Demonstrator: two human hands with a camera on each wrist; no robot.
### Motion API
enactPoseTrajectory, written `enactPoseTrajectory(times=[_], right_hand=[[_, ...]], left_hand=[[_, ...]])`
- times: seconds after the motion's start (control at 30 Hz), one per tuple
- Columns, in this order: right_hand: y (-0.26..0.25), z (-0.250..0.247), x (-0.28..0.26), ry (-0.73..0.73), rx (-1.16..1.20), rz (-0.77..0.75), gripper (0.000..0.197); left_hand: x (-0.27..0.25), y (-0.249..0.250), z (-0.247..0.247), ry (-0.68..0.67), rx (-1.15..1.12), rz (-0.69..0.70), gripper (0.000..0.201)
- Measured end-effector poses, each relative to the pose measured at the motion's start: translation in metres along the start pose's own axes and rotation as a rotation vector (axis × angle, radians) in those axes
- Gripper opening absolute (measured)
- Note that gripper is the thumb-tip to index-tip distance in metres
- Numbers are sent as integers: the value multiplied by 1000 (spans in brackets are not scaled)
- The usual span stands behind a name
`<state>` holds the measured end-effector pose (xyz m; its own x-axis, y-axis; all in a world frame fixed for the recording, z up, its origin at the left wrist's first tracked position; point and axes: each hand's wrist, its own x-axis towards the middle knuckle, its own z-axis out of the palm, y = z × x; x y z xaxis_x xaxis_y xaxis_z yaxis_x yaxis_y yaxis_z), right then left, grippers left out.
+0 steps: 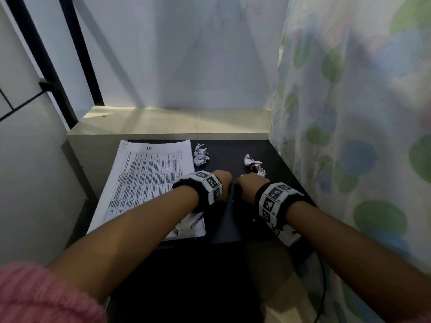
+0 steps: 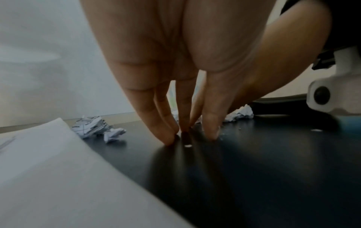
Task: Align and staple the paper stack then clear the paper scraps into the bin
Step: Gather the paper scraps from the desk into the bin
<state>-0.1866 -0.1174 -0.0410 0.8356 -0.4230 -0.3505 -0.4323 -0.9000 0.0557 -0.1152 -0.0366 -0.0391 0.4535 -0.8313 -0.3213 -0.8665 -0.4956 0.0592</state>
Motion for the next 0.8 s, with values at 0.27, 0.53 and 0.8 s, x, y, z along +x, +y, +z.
enactPoseTrajectory(times=[0.27,0.53,0.8], right_hand=[[14,7,-39,44,177,-93,22],[8,7,-41,128,280,64,17],[22,6,-55,167,476,46,18]], left_hand=[[-21,0,8,21,-91,45,34],[-18,5,7,23,-198,-32,32],[-16,4,8,25,-298,-31,33]])
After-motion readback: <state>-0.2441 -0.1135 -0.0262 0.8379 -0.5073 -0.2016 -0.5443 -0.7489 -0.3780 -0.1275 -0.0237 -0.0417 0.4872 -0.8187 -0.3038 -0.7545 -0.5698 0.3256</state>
